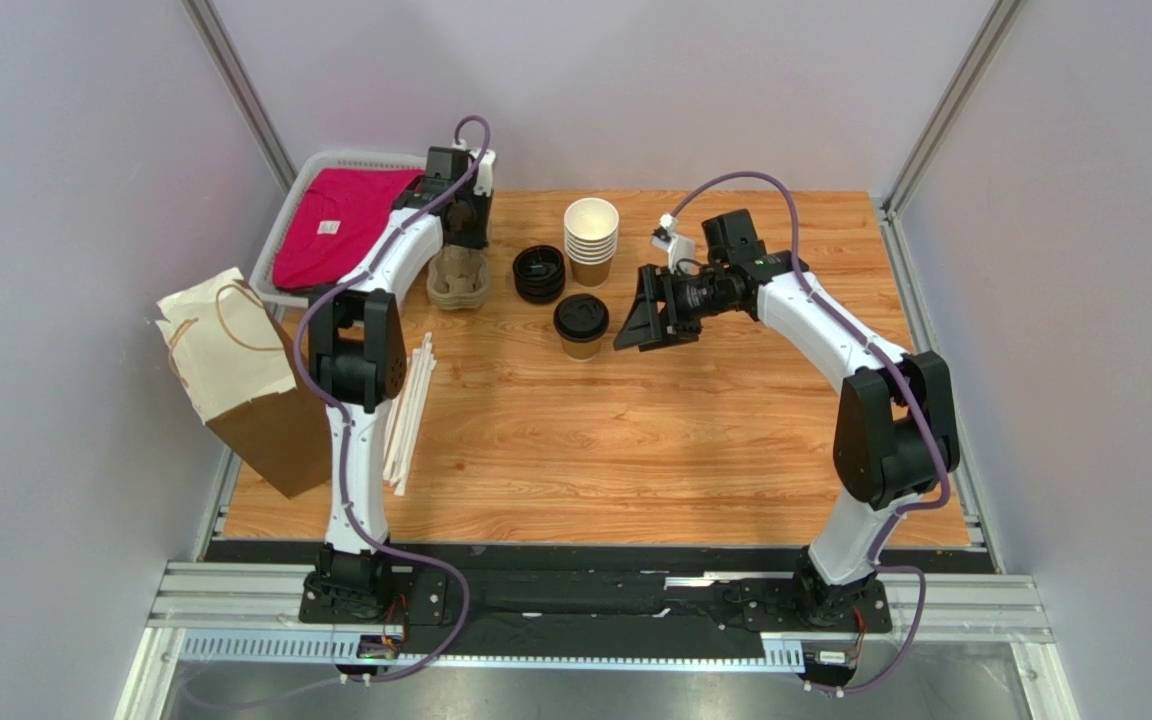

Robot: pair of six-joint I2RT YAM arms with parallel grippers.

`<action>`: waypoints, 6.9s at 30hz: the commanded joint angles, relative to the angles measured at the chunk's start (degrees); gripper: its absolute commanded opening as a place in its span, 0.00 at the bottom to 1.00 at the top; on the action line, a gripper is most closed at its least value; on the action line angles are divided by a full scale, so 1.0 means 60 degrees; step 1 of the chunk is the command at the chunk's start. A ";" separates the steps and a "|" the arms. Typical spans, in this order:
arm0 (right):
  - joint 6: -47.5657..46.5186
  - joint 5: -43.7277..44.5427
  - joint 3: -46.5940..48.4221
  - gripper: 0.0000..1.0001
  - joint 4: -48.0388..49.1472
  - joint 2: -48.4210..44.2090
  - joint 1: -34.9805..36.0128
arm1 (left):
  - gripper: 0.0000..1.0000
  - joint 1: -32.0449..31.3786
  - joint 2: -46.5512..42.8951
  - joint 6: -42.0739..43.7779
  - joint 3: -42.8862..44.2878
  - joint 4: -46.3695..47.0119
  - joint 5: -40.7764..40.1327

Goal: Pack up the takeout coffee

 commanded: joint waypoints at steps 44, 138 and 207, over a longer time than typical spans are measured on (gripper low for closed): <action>0.0385 -0.0668 0.0028 0.69 0.0511 0.0123 -0.0092 | 0.00 0.0132 -0.1544 -0.0090 0.0406 -0.0270 -0.0657; 0.0502 -0.0889 -0.0001 0.69 0.0570 0.0402 -0.0106 | 0.00 0.0440 -0.1192 0.0496 0.0977 -0.1545 -0.0657; -0.0128 -0.0918 0.0702 0.71 -0.0763 -0.0536 -0.1058 | 0.59 -0.2931 -0.8826 0.3367 -0.7582 -0.3330 0.1156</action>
